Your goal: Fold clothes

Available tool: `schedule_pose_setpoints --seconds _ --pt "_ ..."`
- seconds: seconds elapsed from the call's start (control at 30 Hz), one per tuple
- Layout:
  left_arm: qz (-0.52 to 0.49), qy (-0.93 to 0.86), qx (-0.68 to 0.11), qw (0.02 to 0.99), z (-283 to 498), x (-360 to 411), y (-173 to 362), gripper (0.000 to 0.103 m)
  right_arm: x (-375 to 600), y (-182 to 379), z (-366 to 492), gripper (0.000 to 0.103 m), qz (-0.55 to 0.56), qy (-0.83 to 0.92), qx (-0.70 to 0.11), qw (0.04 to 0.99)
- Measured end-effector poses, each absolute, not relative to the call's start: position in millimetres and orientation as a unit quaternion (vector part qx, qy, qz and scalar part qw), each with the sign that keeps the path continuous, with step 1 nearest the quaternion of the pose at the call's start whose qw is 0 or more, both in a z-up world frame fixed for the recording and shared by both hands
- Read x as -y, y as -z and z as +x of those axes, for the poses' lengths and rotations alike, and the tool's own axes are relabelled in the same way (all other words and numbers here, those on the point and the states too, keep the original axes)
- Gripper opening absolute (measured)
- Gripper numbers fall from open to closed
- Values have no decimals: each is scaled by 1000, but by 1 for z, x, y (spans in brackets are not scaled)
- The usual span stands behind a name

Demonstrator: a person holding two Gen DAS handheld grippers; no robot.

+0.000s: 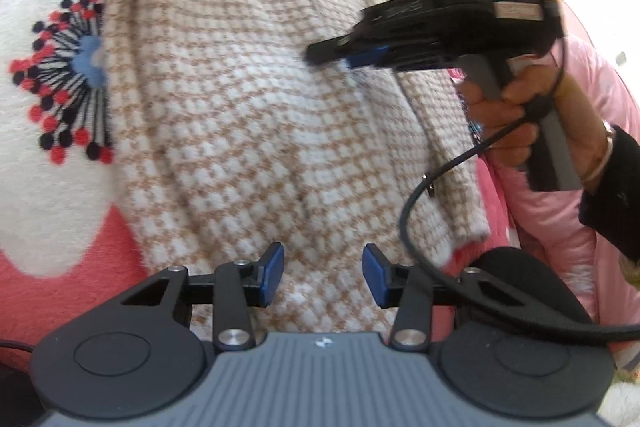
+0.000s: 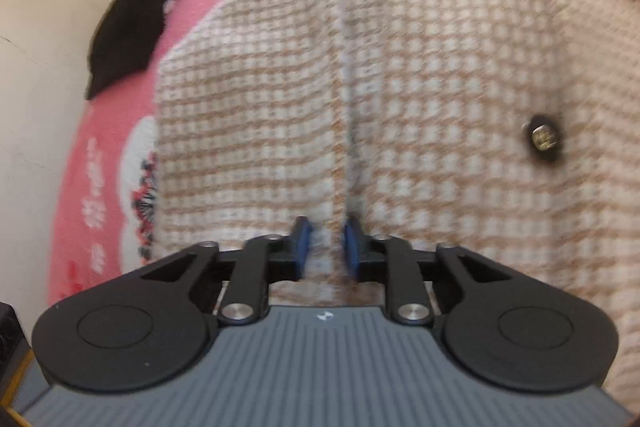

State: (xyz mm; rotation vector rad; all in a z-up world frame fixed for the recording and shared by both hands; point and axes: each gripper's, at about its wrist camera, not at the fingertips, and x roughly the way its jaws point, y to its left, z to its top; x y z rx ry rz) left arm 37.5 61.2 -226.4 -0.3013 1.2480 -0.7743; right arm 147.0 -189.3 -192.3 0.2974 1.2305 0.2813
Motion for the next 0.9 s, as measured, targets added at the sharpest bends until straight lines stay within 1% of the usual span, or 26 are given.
schedule_pose_setpoints --seconds 0.07,0.13,0.27,0.37,0.5,0.57,0.67,0.8,0.9 --pt "-135 346 -570 733 39 -61 228 44 195 173 147 20 126 -112 -538 826" --pt "-134 341 -574 732 40 -62 229 44 186 151 148 21 85 -117 -490 860" --pt "-128 340 -580 729 40 -62 231 44 134 139 170 21 29 -221 -452 864" --pt "-118 339 -582 729 38 -58 233 45 90 157 200 18 3 -259 -447 856" --pt "-103 340 -579 733 37 -56 234 46 58 219 255 12 -6 -219 -499 838" --pt "-105 344 -581 731 38 -56 235 47 62 223 268 10 41 -210 -502 838" --pt "-110 348 -585 724 41 -57 237 47 66 211 266 10 30 -217 -503 836" --pt "-127 350 -587 719 41 -65 237 47 107 174 243 11 79 -217 -480 846" --pt "-128 352 -585 719 40 -68 235 47 154 140 208 12 78 -206 -463 858"
